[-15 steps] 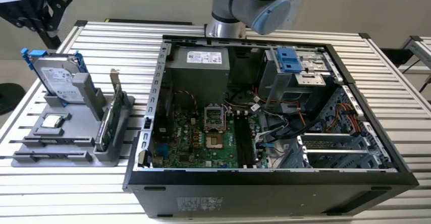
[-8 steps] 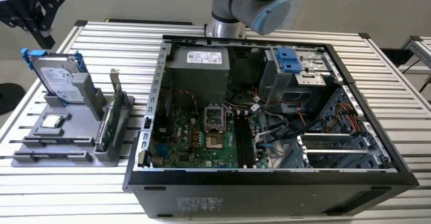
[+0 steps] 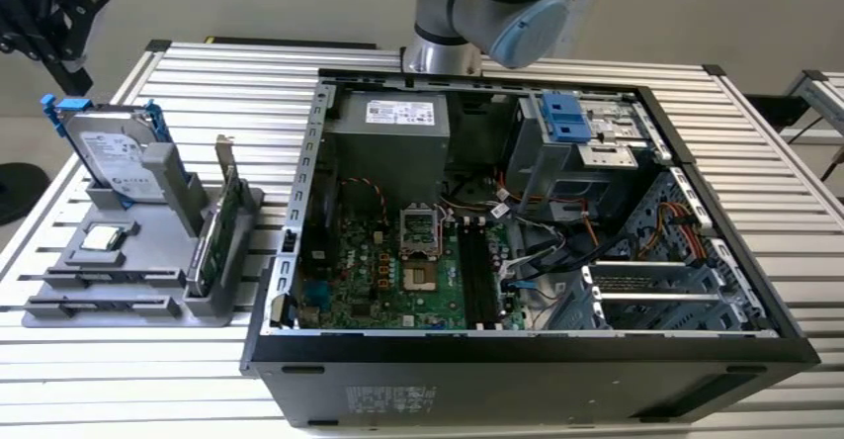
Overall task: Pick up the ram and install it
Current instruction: 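Reach for the ram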
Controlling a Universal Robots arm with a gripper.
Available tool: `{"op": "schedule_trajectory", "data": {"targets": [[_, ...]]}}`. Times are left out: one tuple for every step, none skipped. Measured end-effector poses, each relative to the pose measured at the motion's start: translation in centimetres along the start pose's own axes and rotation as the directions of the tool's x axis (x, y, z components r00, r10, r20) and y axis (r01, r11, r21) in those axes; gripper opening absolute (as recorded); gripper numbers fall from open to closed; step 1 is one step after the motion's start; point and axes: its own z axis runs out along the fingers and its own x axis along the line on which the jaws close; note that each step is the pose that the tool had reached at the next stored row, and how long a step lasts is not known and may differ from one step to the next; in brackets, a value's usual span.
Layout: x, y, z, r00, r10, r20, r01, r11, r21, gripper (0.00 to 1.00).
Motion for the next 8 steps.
{"op": "schedule_trajectory", "data": {"targets": [[0.18,-0.01,0.00,1.0000,0.000,0.0000,0.000,1.0000,0.0000,0.00],[0.35,-0.03,-0.01,1.0000,0.000,0.0000,0.000,1.0000,0.0000,0.00],[0.52,-0.04,-0.01,1.0000,0.000,0.0000,0.000,1.0000,0.0000,0.00],[0.69,-0.05,-0.01,1.0000,0.000,0.0001,0.000,1.0000,0.0000,0.00],[0.85,-0.06,-0.01,1.0000,0.000,0.0000,0.000,1.0000,0.0000,0.00],[0.97,-0.07,-0.02,1.0000,0.000,0.0000,0.000,1.0000,0.0000,0.00],[1.02,-0.07,-0.02,1.0000,0.000,0.0000,0.000,1.0000,0.0000,0.00],[1.03,-0.08,-0.02,1.0000,0.000,0.0000,0.000,1.0000,0.0000,0.00]]}}
